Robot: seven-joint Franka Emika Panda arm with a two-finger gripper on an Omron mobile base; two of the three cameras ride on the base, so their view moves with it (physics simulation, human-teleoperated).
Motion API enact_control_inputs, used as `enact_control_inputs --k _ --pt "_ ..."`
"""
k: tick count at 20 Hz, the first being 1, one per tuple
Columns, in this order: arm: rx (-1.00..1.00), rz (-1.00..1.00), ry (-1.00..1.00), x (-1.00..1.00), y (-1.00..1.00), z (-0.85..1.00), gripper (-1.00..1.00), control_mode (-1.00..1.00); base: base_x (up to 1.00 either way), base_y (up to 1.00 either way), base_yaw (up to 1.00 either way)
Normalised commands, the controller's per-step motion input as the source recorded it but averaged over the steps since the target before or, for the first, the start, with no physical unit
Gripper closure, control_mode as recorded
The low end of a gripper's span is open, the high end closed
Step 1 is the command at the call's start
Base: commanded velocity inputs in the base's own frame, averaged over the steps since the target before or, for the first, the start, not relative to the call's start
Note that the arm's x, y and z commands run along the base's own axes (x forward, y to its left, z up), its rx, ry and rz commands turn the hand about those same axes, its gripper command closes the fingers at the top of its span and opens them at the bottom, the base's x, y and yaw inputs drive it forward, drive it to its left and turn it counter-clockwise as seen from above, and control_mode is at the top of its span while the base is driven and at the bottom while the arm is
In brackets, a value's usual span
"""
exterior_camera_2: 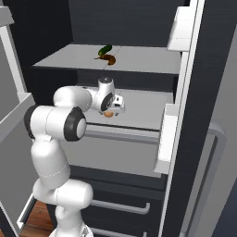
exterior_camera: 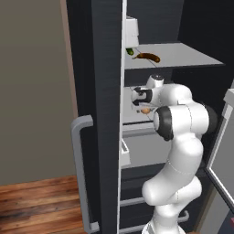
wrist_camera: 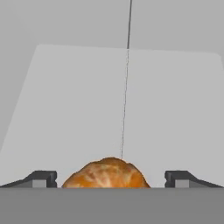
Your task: Pick up the tangerine and banana from the fridge and place one fruit on each plate on the dining counter.
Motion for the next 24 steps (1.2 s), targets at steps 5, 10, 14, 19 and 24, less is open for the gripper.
enact_control_inputs --k 5,10,14,19,24 --pt "0.00 0.00 0.00 -0.03 0.01 -0.53 -1.00 -1.00 0.00 0.00 0.00" --pt "0.00 0.00 0.00 -0.02 0.00 -0.40 -1.00 -1.00 0.00 0.00 0.00" --pt "0.00 0.00 0.00 -0.29 0.02 -0.32 -1.00 -1.00 0.00 0.00 0.00" --pt "0.00 0.00 0.00 -0.29 0.01 -0.24 -1.00 -1.00 0.00 0.00 0.00" --pt "0.00 0.00 0.00 -0.12 0.02 -0.21 -1.00 -1.00 0.00 0.00 0.00"
